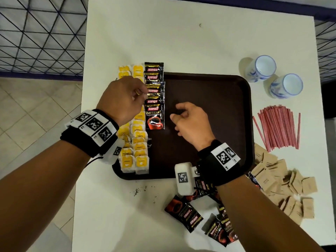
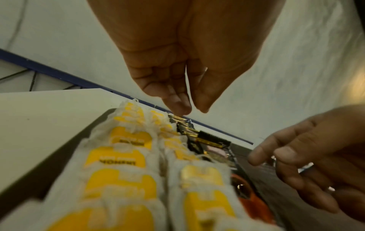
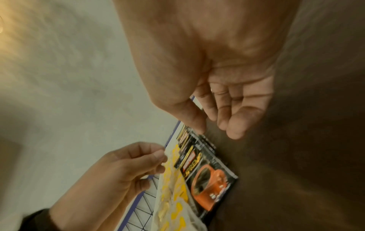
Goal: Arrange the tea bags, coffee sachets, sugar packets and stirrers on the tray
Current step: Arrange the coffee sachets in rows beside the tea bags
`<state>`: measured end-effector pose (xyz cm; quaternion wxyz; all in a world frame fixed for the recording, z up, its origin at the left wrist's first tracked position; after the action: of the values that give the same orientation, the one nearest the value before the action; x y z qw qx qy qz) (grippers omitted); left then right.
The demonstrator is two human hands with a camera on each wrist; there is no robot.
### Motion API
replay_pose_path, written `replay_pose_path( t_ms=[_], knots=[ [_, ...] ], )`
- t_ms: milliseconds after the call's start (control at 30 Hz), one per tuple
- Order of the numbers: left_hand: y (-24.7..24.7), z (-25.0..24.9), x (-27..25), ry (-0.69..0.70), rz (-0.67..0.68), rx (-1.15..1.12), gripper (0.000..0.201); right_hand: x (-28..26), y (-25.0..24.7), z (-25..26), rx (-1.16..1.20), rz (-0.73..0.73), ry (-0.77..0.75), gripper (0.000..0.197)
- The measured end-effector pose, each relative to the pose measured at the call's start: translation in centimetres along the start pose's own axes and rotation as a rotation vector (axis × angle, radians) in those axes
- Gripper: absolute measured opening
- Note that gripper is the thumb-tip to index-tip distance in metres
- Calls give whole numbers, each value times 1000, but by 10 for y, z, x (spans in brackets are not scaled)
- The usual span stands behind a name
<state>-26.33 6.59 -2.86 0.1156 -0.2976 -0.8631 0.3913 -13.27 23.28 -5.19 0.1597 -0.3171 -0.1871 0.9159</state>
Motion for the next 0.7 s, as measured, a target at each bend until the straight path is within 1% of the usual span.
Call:
replay_pose_path(
  t_ms=[100, 167, 300, 367, 433, 500, 567, 633, 700],
  knots=[
    [4, -15, -27, -45, -18, -76, 5, -26, -24, -20, -53, -11, -33, 14],
    [16, -28, -56, -71, 14, -122, 6, -53, -38, -35, -89, 10, -70, 12],
    [49, -55, -124, -56, 149, -130, 6, -111, -54, -68, -245, 90, -124, 17],
    [68, -68, -156, -44, 238, -122, 12, -132, -58, -88, -352, 127, -111, 18],
    [85, -77, -180, -40, 333, -97, 13, -145, -59, -106, -446, 159, -111, 18],
    [98, -84, -198, -70, 420, -62, 15, -155, -57, -114, -529, 196, -119, 24],
    [106, -85, -209, -123, 490, -7, 22, -161, -49, -117, -621, 249, -151, 36],
    [111, -85, -218, -127, 558, 49, 33, -165, -41, -118, -720, 291, -208, 47],
    [117, -86, -225, -124, 594, 64, 48, -167, -35, -118, -812, 313, -270, 54]
  ],
)
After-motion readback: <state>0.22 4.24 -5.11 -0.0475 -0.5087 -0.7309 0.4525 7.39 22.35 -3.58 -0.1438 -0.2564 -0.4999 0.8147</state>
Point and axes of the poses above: each hand's wrist, its own x-axis towards the middle knuckle, its own y-axis out of the palm, z = x × y, the point moved 2 cm from there along x, towards the middle knuckle, and after that the axes turned 2 degrees about z, right-handed, at the moved point
